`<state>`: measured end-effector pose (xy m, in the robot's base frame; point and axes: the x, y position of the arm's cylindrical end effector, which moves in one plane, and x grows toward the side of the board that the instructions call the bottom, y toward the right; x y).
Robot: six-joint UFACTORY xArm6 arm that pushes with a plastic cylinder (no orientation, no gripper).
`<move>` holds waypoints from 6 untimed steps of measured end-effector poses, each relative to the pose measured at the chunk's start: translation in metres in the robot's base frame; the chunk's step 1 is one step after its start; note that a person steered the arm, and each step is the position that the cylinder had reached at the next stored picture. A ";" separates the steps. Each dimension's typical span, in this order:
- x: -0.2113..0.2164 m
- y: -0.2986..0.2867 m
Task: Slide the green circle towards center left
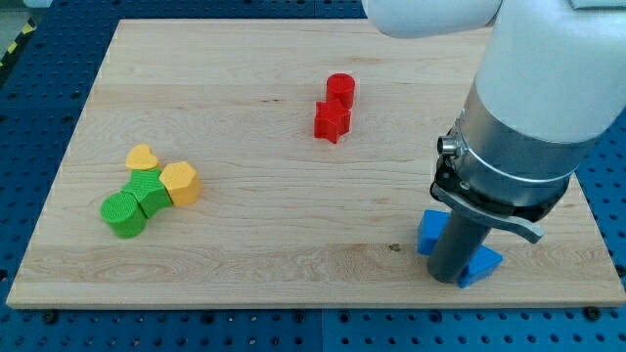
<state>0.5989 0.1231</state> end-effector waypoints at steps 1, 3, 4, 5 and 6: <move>0.008 0.000; 0.008 0.016; 0.008 0.031; 0.008 0.048; 0.008 0.063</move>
